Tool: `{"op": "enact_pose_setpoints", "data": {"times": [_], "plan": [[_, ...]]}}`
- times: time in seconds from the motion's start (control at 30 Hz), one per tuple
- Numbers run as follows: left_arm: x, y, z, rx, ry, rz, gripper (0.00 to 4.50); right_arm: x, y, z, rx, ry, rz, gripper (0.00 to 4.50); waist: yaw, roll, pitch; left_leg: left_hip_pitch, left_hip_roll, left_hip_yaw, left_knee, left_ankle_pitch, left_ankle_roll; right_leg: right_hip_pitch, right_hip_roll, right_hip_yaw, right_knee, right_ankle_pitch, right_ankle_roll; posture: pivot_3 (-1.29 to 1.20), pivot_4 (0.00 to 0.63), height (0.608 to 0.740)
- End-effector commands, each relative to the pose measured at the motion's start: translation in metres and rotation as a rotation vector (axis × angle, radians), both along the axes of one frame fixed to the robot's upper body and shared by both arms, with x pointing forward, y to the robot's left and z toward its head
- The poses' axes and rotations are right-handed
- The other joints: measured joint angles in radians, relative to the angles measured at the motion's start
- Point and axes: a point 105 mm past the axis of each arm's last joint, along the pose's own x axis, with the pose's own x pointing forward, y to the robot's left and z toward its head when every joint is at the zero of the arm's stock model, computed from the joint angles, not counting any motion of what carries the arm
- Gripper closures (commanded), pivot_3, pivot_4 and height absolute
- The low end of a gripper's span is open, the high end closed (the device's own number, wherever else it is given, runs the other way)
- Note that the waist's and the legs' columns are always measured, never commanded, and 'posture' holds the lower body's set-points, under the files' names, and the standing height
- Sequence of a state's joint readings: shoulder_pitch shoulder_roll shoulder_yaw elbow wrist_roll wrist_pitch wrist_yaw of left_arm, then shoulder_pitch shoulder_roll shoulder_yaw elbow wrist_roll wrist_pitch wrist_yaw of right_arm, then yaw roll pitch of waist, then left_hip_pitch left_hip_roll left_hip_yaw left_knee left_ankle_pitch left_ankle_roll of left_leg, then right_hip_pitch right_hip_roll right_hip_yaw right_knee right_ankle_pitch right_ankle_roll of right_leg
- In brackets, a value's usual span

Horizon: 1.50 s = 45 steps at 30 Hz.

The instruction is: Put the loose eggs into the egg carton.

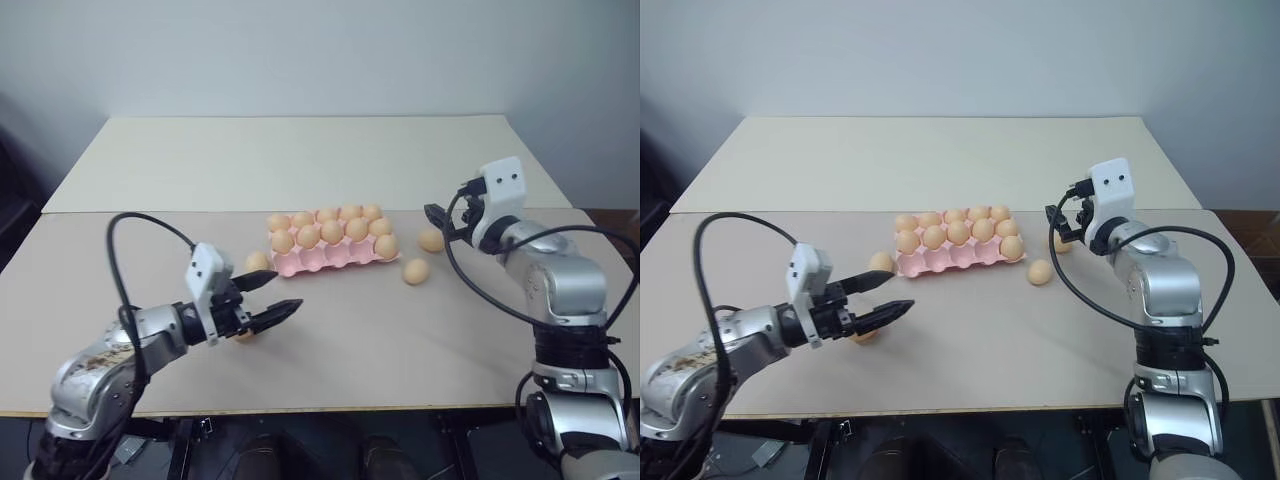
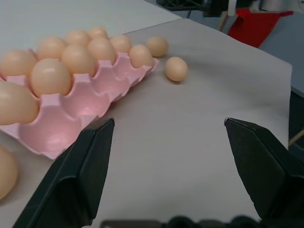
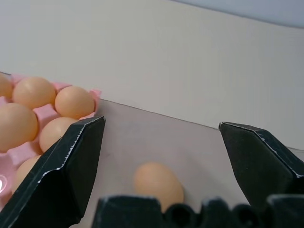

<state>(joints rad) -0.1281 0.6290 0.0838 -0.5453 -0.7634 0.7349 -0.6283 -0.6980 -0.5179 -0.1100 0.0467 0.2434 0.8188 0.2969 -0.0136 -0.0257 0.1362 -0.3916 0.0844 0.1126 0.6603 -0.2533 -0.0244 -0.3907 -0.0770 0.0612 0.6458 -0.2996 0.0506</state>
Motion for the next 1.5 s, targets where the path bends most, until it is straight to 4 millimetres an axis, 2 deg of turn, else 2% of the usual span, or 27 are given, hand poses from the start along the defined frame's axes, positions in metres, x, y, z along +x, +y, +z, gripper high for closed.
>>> {"op": "enact_pose_setpoints", "data": {"times": [0.03, 0.23, 0.57, 1.27, 1.37, 1.5], "plan": [[-0.005, -0.012, 0.013, -0.013, -0.07, -0.024, 0.47, 0.008, -0.001, -0.001, -0.015, 0.049, -0.031, 0.0, -0.001, 0.0, 0.0, 0.0, 0.0, 0.0, 0.0, 0.0, 0.0, 0.0, 0.0, 0.0, 0.0, 0.0, 0.0, 0.0, 0.15, 0.74], [-0.009, -0.012, 0.011, -0.012, -0.063, -0.014, 0.47, 0.015, 0.002, -0.012, 0.04, 0.134, -0.022, 0.0, -0.001, 0.0, 0.0, 0.0, 0.0, 0.0, 0.0, 0.0, 0.0, 0.0, 0.0, 0.0, 0.0, 0.0, 0.0, 0.0, 0.15, 0.74], [-0.009, -0.011, 0.013, -0.018, -0.071, 0.013, 0.47, 0.025, 0.007, -0.031, -0.019, 0.241, -0.045, 0.0, -0.004, 0.0, 0.0, 0.0, 0.0, 0.0, 0.0, -0.001, 0.003, 0.0, 0.0, 0.0, 0.0, 0.0, 0.0, 0.0, 0.15, 0.74], [-0.011, -0.013, 0.025, -0.038, -0.084, 0.004, 0.47, 0.033, 0.004, -0.051, -0.003, 0.285, -0.096, 0.0, -0.004, 0.0, 0.0, 0.0, 0.0, 0.0, 0.0, -0.001, 0.001, 0.0, 0.0, 0.0, 0.0, 0.0, 0.0, 0.0, 0.15, 0.74], [-0.012, -0.013, 0.027, -0.043, -0.087, 0.001, 0.45, 0.033, 0.001, -0.053, -0.012, 0.288, -0.117, 0.61, -0.004, 0.0, 0.0, 0.0, 0.0, 0.0, 0.0, -0.001, 0.001, 0.0, 0.0, 0.0, 0.0, 0.0, 0.0, 0.0, 0.15, 0.74], [-0.01, -0.012, 0.028, -0.042, -0.091, 0.003, 0.45, 0.034, 0.0, -0.054, -0.024, 0.276, -0.127, 1.93, -0.005, 0.0, 0.0, 0.0, 0.0, 0.0, 0.0, 0.0, 0.0, -0.001, 0.0, 0.0, 0.0, 0.0, 0.0, 0.0, 0.15, 0.74]]}}
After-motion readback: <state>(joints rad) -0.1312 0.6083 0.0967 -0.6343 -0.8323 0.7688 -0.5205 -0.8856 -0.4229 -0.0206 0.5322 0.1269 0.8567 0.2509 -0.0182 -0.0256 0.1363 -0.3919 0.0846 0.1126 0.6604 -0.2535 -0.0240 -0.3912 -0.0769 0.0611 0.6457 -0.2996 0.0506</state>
